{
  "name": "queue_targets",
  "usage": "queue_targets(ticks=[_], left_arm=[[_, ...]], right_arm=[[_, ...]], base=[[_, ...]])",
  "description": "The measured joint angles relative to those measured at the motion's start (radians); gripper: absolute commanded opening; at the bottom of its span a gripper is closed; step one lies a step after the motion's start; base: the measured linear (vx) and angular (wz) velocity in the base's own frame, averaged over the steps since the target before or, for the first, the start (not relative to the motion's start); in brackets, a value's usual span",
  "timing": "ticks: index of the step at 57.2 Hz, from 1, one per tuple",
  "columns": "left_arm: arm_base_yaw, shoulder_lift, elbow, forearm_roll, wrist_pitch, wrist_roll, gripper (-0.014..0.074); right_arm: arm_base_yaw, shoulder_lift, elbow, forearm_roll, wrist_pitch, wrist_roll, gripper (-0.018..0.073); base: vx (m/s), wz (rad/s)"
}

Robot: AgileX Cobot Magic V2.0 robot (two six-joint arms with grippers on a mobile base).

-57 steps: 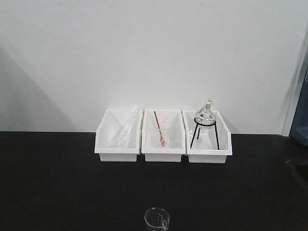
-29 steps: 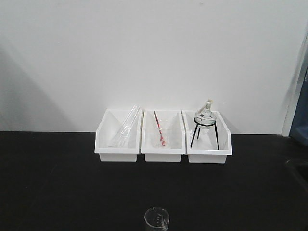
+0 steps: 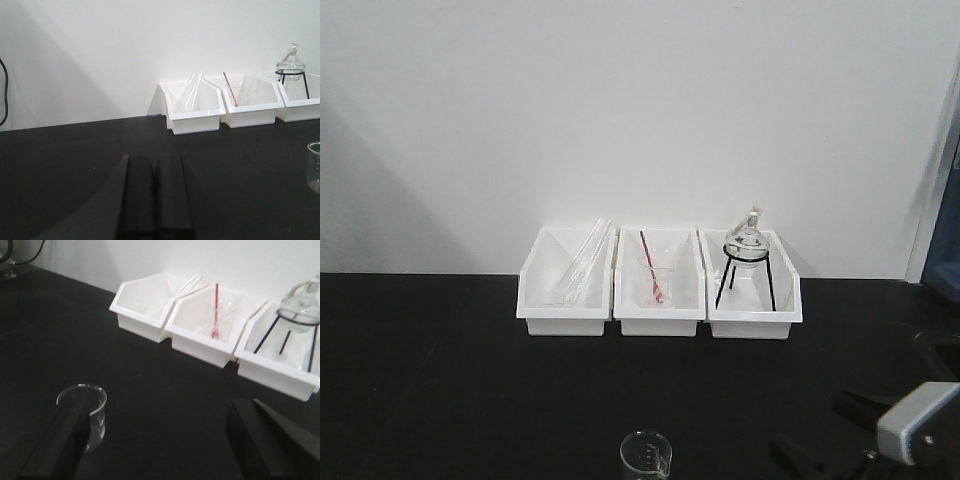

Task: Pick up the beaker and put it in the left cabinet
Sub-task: 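Lower the right gripper around the clear glass beaker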

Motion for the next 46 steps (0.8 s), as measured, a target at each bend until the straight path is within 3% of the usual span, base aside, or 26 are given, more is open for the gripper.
queue_targets(ticks=[19,46], left_arm=[[0.000,0.000,0.000,0.000,0.000,0.000,0.0001],[0.000,0.000,0.000,0.000,0.000,0.000,0.0001]], right_arm=[[0.207,0.391,-0.202,0.039,0.011,-0.091,0.0609],[0.271,0.605,-0.303,0.129,-0.065,-0.122,0.0602]], base=[[0.00,0.00],[0.00,0.00]])
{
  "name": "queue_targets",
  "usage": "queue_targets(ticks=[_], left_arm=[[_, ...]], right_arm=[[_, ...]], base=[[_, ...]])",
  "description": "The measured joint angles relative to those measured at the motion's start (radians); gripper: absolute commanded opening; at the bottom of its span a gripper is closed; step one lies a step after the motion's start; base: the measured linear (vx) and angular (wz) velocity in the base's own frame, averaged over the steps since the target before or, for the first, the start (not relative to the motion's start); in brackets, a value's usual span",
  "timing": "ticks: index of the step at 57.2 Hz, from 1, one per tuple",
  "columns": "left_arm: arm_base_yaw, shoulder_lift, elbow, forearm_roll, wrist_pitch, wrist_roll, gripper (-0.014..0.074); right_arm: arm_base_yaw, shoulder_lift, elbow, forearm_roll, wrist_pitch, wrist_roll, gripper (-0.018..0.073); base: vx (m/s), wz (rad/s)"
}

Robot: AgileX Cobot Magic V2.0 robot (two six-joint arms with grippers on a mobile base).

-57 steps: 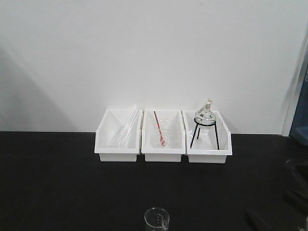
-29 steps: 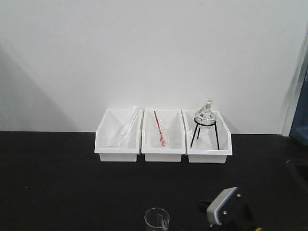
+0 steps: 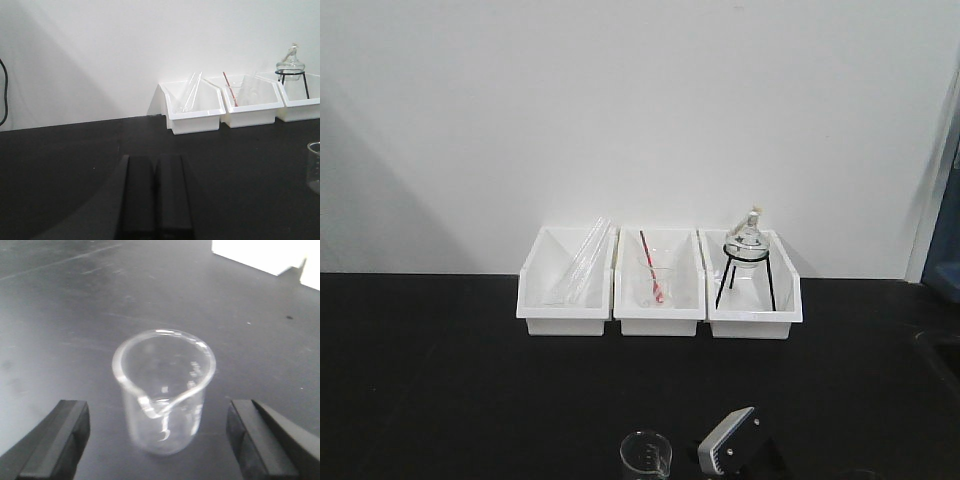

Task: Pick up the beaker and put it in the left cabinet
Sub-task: 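Lower the right gripper around the clear glass beaker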

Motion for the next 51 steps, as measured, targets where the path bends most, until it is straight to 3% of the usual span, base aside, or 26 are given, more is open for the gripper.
queue_targets(ticks=[20,38,51], left_arm=[[0.000,0.000,0.000,0.000,0.000,0.000,0.0001],[0.000,0.000,0.000,0.000,0.000,0.000,0.0001],[0.000,0.000,0.000,0.000,0.000,0.000,0.0001]], right_arm=[[0.001,0.104,-0.124,0.000,-0.005,0.003,0.0593],[0.001,0.176,-0.221,-0.001,-0.017,0.091,0.0592],[0.036,0.221,-0.270,0.001,-0.020,0.096,0.0592]], base=[[0.00,0.00],[0.00,0.00],[0.00,0.00]])
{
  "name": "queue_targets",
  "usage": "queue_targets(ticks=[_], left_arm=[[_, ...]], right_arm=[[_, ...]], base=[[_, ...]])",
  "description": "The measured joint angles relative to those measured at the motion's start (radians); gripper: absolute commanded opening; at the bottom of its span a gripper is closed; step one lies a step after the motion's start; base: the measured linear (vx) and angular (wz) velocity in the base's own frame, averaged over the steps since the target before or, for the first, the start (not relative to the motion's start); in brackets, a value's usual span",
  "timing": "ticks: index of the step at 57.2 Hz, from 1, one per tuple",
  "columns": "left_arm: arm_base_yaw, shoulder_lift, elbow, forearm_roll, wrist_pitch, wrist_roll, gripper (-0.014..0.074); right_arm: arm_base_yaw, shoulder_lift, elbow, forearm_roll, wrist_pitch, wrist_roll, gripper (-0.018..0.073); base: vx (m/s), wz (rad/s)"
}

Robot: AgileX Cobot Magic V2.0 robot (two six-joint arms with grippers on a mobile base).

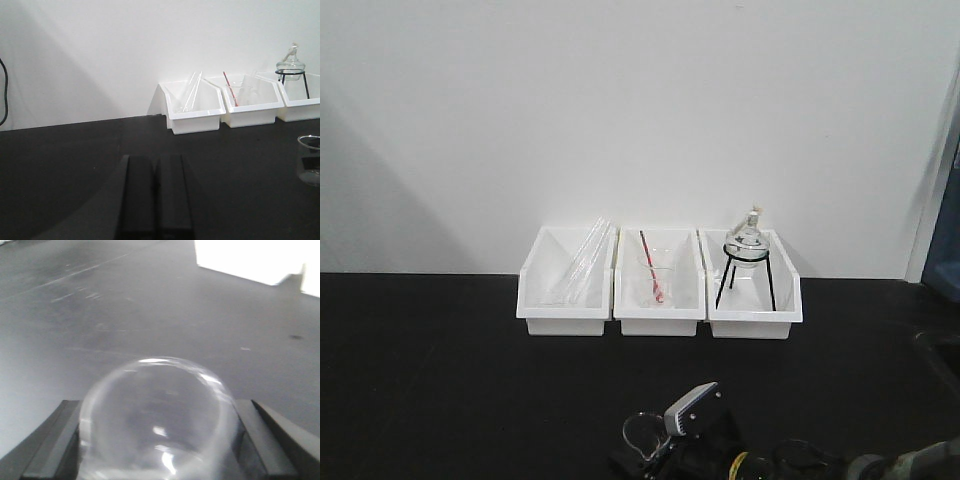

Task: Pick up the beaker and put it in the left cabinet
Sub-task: 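Lower the right gripper around the clear glass beaker, then close the right gripper on the beaker and lift it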

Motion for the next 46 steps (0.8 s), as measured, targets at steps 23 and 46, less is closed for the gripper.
queue_targets(ticks=[23,46], left_arm=[[0.000,0.000,0.000,0.000,0.000,0.000,0.0001],[0.000,0.000,0.000,0.000,0.000,0.000,0.0001]], right_arm=[[0.025,0.030,-0.028,0.000,0.011,0.000,0.0385],[0.025,-0.048,-0.027,-0.104,0.070,0.134,-0.0014]], base=[[0.00,0.00],[0.00,0.00]])
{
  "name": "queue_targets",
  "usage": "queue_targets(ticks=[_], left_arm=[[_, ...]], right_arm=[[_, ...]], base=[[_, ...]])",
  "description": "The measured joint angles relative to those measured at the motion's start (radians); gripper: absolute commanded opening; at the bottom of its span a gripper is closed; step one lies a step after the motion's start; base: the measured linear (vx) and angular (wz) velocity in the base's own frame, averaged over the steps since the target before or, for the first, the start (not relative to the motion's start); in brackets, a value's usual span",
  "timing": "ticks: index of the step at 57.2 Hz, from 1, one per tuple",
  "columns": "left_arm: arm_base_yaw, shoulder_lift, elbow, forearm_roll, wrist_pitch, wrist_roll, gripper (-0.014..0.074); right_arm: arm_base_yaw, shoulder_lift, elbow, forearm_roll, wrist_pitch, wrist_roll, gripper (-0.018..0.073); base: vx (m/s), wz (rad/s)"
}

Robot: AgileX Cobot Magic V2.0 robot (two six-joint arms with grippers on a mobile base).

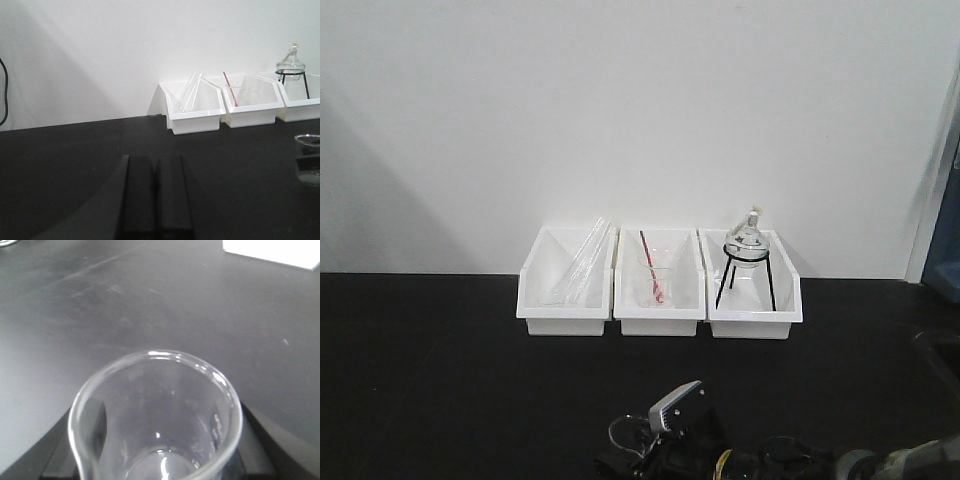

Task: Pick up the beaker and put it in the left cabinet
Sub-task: 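Close the right gripper on the beaker and lift it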

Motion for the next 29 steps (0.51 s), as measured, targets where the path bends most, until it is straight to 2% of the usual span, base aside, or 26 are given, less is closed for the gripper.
queue_targets(ticks=[8,18,29], left_arm=[[0.000,0.000,0.000,0.000,0.000,0.000,0.0001],[0.000,0.000,0.000,0.000,0.000,0.000,0.0001],[0.000,0.000,0.000,0.000,0.000,0.000,0.0001]], right_arm=[[0.014,-0.133,0.000,-0.084,0.091,0.083,-0.0011],[0.051,-0.318,-0.012,-0.104,0.252,0.184,-0.0008],[0.069,-0.447,-0.089,-0.112,0.333,0.244,-0.0005]], base=[[0.00,0.00],[0.00,0.00],[0.00,0.00]])
